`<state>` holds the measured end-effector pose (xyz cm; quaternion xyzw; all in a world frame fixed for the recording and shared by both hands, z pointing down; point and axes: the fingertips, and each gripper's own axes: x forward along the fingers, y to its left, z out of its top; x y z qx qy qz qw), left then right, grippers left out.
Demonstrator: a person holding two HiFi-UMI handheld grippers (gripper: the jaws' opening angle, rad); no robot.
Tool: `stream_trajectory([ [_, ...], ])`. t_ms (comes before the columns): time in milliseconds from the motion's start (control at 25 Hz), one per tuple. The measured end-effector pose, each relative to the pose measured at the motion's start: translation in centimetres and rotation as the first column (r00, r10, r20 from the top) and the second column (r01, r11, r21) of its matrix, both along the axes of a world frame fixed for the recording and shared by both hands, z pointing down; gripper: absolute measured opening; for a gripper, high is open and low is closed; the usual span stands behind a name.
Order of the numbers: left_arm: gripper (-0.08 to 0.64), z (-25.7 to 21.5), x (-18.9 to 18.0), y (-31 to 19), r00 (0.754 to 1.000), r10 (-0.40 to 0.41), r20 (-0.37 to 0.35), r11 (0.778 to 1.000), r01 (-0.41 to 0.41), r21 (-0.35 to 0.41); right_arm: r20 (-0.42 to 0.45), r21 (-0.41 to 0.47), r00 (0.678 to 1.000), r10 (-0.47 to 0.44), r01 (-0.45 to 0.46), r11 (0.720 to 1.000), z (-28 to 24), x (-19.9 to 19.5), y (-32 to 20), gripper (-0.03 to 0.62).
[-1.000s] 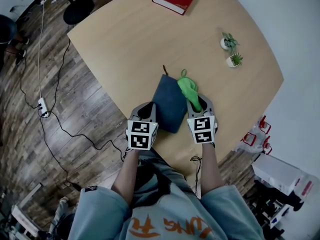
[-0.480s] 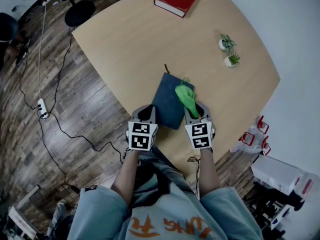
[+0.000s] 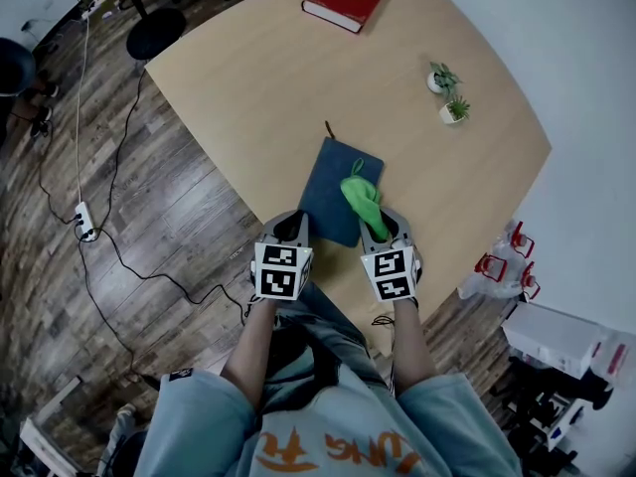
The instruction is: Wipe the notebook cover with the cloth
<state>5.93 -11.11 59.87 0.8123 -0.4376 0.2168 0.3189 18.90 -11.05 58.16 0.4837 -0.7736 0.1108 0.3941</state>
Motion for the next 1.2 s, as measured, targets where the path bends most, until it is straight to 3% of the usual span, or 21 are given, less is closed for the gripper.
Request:
stream_trajectory([
  [280, 0.021, -0.6, 0.1, 1.6, 1.000, 0.018, -0.004, 1.000, -0.018, 0.017, -0.002, -0.022, 1.000, -0.007, 0.007, 1.000, 0.5, -0.9, 3.3, 0.112],
  [1000, 0.021, -2.3, -1.8, 4.5, 0.999, -0.026, -0.041, 0.998, 0.028, 0.053, -0.013, -0.053, 0.999, -0.050, 0.049, 0.997, 0.9, -3.2, 8.3, 0.112],
  [1200, 0.021, -4.1, -3.0, 3.4, 0.997, -0.069, -0.037, 0.993, 0.073, 0.092, 0.044, -0.060, 0.999, -0.029, 0.031, 0.998, 0.1, -3.4, 8.5, 0.112],
])
